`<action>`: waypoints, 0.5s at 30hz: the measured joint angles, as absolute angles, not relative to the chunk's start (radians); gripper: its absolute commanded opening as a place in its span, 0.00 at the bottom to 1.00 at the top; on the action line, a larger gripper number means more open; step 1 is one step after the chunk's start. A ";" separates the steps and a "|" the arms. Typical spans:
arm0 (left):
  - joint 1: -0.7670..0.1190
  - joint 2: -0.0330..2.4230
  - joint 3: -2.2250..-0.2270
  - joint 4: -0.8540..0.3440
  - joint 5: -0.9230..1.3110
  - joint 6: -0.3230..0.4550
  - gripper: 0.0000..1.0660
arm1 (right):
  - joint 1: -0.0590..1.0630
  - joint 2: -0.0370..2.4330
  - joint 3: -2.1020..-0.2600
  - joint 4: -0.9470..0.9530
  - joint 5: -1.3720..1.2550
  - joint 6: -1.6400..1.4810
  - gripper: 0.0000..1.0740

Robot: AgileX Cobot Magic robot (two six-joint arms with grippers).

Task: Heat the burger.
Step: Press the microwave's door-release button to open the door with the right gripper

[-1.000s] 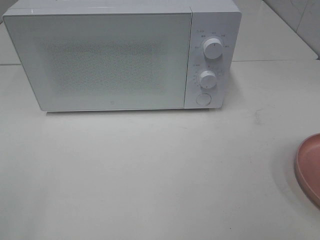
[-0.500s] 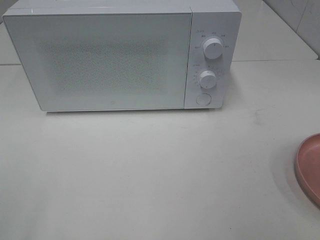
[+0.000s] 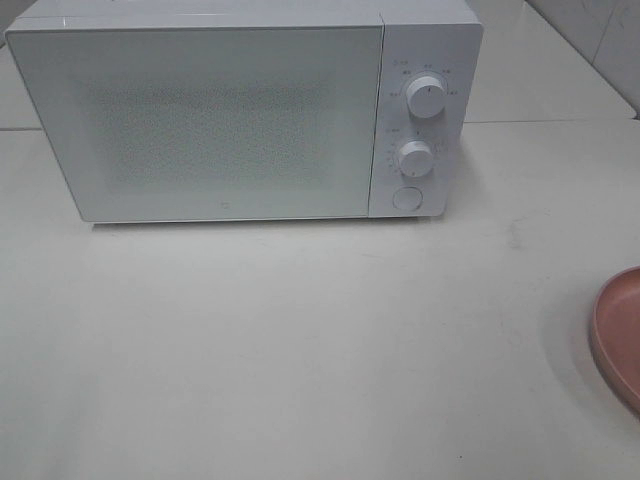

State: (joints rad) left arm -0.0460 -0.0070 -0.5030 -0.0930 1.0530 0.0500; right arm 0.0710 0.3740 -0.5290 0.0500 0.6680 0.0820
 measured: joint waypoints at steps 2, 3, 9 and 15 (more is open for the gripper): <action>-0.046 -0.007 -0.503 -0.093 1.053 0.050 0.94 | 0.071 0.390 -0.529 0.051 0.652 0.082 0.68; -0.046 -0.007 -0.503 -0.093 1.053 0.050 0.94 | 0.071 0.424 -0.529 0.051 0.627 0.082 0.68; -0.046 -0.007 -0.503 -0.093 1.053 0.050 0.94 | 0.071 0.521 -0.529 0.048 0.557 0.082 0.68; -0.046 -0.007 -0.503 -0.093 1.053 0.050 0.94 | 0.071 0.611 -0.529 0.048 0.477 0.081 0.68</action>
State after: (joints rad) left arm -0.0460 -0.0070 -0.5030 -0.0930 1.0530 0.0500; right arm 0.0710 0.6110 -0.5290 0.0480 0.4770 0.0810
